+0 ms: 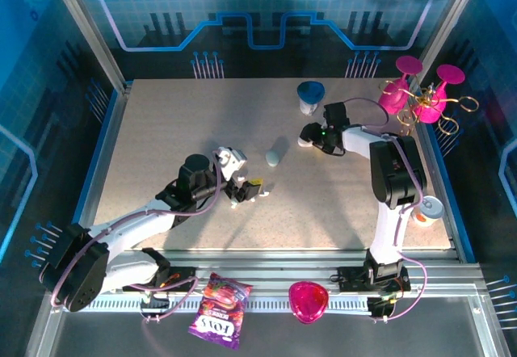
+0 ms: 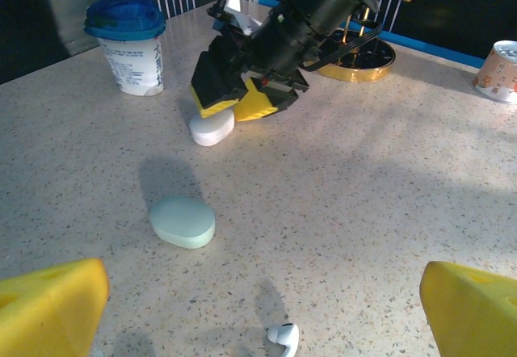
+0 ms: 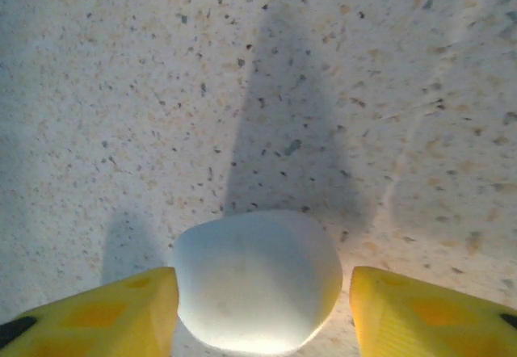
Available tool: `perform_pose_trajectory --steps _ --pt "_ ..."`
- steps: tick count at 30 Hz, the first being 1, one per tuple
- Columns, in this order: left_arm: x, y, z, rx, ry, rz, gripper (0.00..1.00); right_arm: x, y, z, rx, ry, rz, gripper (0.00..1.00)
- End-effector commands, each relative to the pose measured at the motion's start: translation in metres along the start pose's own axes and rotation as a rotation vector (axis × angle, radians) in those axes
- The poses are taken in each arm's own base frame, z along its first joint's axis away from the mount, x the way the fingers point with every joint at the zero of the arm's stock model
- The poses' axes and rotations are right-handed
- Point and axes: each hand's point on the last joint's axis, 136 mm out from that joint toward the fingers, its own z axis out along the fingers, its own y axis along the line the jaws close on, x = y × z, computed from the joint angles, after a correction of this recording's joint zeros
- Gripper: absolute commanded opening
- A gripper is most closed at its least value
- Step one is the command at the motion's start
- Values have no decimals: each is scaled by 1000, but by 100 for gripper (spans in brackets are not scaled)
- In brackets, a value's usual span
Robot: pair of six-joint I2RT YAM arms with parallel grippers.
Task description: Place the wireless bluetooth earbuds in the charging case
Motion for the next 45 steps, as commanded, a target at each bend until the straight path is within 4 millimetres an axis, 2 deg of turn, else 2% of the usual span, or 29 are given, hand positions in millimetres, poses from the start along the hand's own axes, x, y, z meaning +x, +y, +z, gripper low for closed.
perform_pose_trajectory --steps 1,4,7,11,15,21,26,35,41,45 --pt "-3 15 -4 -51 -31 -77 99 -13 -7 -33 73 -49 -93 67" --pt "-2 33 -6 -96 -48 -187 100 -11 -5 -51 118 -67 -183 72" --pt "-1 50 -9 -137 -57 -266 99 -2 10 -65 131 -79 -327 76" --pt "4 60 -12 -153 -50 -303 99 22 34 -75 124 -91 -499 78" --pt "12 71 -19 -199 -53 -364 100 51 59 -75 81 -96 -587 78" --pt "21 81 -26 -246 -40 -395 99 91 86 -51 71 -48 -683 77" --pt "19 80 -27 -242 -41 -392 99 111 98 -29 77 -4 -722 71" --pt "22 80 -26 -239 -34 -391 99 121 99 2 103 62 -748 57" --pt "20 80 -26 -239 -37 -387 99 123 97 12 118 79 -756 51" --pt "20 79 -26 -237 -36 -382 99 123 95 14 133 83 -766 51"
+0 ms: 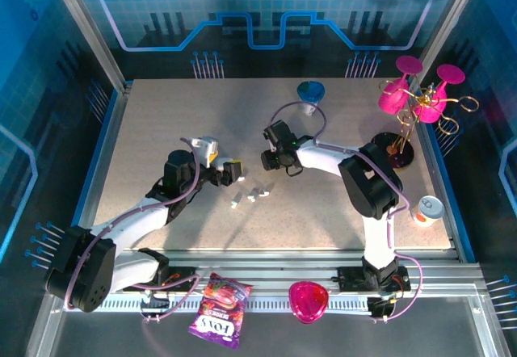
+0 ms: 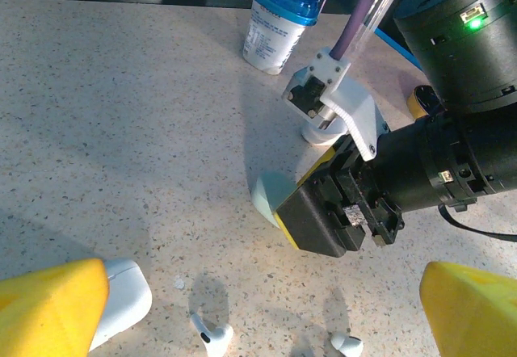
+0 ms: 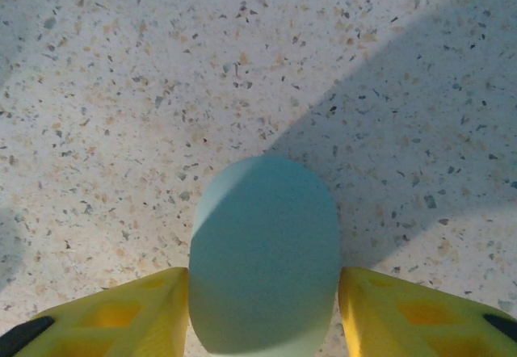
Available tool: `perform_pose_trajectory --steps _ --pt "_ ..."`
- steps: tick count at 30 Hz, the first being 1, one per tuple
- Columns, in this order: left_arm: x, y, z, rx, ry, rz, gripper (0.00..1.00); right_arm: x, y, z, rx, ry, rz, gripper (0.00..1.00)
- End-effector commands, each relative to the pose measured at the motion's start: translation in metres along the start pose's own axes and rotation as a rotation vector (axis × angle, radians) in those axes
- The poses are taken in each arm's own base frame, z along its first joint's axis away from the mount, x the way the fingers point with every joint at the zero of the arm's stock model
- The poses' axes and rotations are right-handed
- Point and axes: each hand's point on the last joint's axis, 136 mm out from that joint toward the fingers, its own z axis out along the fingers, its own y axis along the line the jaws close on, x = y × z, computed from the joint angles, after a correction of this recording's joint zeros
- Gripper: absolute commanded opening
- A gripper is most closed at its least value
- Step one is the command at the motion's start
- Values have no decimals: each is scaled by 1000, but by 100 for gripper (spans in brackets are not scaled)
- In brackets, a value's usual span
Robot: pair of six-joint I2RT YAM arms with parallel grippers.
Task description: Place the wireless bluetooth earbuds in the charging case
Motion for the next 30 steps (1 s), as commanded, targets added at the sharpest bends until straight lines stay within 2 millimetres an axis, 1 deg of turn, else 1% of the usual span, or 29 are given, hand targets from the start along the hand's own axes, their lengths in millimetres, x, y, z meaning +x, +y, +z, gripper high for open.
perform_pose_trajectory --steps 1,5,11,14,16,18,20,23,26,30 --pt "-2 2 -4 -9 -10 -9 100 0 1 3 24 14 -30 51" --pt "-2 2 -4 -8 -12 -7 99 4 1 6 25 27 -34 52" --pt "-4 2 -3 -7 -16 -8 99 6 1 5 23 32 -32 43" --pt "-5 1 -3 -5 -17 -6 99 1 1 -3 21 19 -33 40" --pt "-5 1 -4 -2 -18 -4 99 -1 1 -12 17 8 -41 39" --pt "-7 -1 -5 3 -17 0 99 -5 2 -27 4 -21 -60 39" --pt "-10 -7 -7 29 -3 11 99 -7 2 -43 -13 -50 -86 39" --pt "-21 -28 -14 114 23 71 99 -6 8 -72 -100 -101 -168 38" --pt "-35 -48 -24 181 33 154 99 -4 18 -109 -222 -158 -249 38" --pt "-56 -84 -39 318 9 270 99 3 24 -159 -361 -185 -322 38"
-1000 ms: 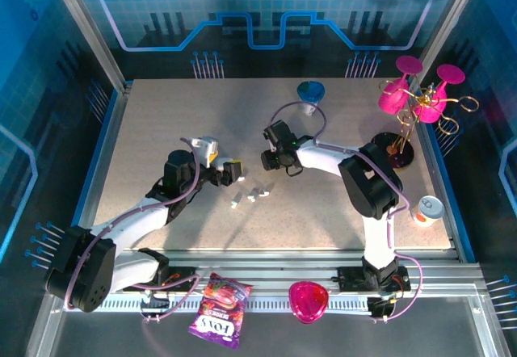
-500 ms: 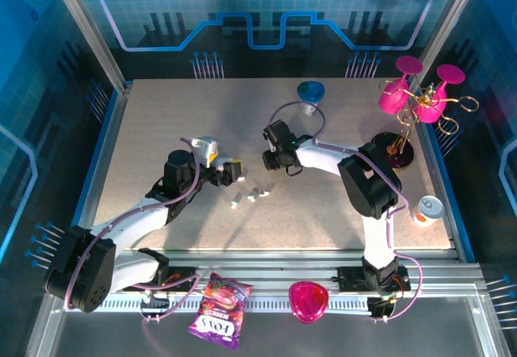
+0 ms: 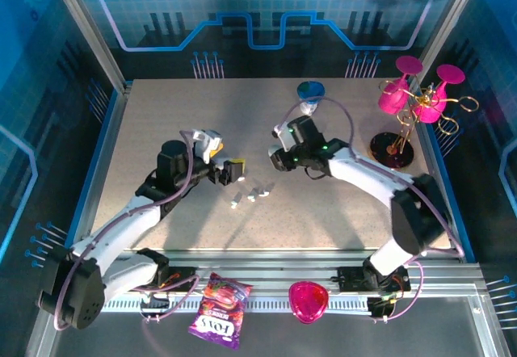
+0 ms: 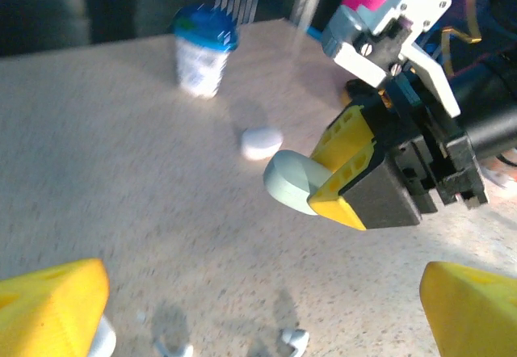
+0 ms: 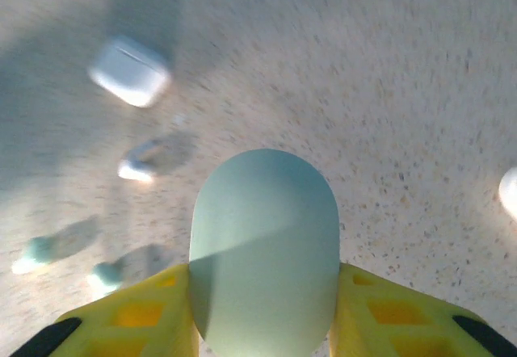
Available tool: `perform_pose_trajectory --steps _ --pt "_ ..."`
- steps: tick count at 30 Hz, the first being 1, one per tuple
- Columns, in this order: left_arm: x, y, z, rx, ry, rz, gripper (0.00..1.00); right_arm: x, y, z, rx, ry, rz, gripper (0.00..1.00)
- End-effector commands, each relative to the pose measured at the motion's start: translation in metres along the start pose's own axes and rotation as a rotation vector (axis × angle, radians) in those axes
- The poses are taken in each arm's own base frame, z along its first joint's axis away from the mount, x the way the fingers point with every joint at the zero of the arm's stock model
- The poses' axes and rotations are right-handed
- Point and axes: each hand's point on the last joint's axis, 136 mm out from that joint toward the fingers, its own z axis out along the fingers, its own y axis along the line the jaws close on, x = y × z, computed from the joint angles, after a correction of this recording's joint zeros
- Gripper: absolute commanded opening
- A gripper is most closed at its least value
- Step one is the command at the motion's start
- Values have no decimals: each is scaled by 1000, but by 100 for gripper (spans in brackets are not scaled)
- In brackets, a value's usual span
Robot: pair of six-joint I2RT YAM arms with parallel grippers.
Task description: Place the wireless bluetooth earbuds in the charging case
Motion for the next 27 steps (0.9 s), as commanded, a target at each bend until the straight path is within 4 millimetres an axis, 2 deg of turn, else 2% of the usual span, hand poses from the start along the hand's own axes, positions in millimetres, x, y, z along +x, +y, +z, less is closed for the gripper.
perform_pose_trajectory --steps 1,5,9,15,18,20,27 --pt "-20 -40 -10 172 -5 128 99 2 23 -38 -171 -15 -97 38" --pt "-33 -71 -15 332 -35 178 99 -3 42 -81 -291 -44 -153 38" --pt "-35 -98 -19 482 -30 198 99 -8 68 -120 -413 -77 -223 38" --pt "-30 -125 -23 637 -4 201 99 -15 110 -161 -595 -120 -293 36" --pt "-30 -134 -25 692 2 200 99 -18 126 -173 -647 -139 -326 36" --pt "-31 -141 -27 728 7 197 98 -21 129 -175 -645 -146 -340 36" --pt "-30 -154 -31 807 33 179 82 -22 136 -174 -668 -127 -359 35"
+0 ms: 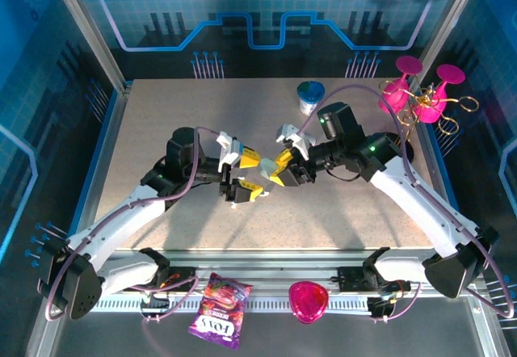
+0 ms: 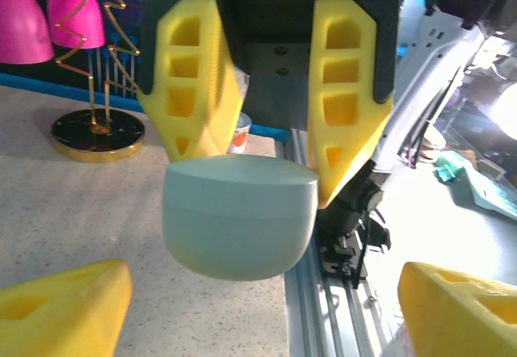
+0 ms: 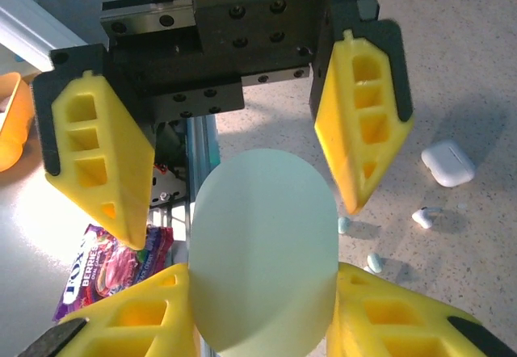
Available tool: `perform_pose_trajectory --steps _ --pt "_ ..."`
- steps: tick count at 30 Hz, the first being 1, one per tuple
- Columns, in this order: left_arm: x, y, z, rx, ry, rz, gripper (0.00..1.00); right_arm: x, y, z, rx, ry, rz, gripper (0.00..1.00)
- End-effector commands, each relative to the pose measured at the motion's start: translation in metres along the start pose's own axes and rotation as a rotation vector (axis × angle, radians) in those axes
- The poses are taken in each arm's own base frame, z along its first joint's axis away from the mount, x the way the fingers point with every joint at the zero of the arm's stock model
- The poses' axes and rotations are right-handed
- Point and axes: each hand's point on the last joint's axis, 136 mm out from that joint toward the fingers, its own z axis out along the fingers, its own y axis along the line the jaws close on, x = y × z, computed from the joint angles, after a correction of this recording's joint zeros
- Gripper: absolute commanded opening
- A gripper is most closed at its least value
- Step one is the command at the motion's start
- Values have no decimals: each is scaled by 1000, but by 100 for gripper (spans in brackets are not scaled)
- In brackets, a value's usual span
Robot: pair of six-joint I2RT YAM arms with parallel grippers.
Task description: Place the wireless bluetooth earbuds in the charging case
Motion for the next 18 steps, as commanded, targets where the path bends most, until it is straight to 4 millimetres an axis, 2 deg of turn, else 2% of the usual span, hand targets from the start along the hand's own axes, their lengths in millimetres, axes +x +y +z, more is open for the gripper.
perform_pose_trajectory --steps 1,10,18 --pt "-8 -16 3 91 0 14 81 -4 12 2 -54 12 -22 35" --pt "-9 -21 5 116 4 6 68 -4 8 7 -39 33 -22 35" --pt "-10 -22 10 140 15 -21 57 4 7 10 -37 74 -17 35"
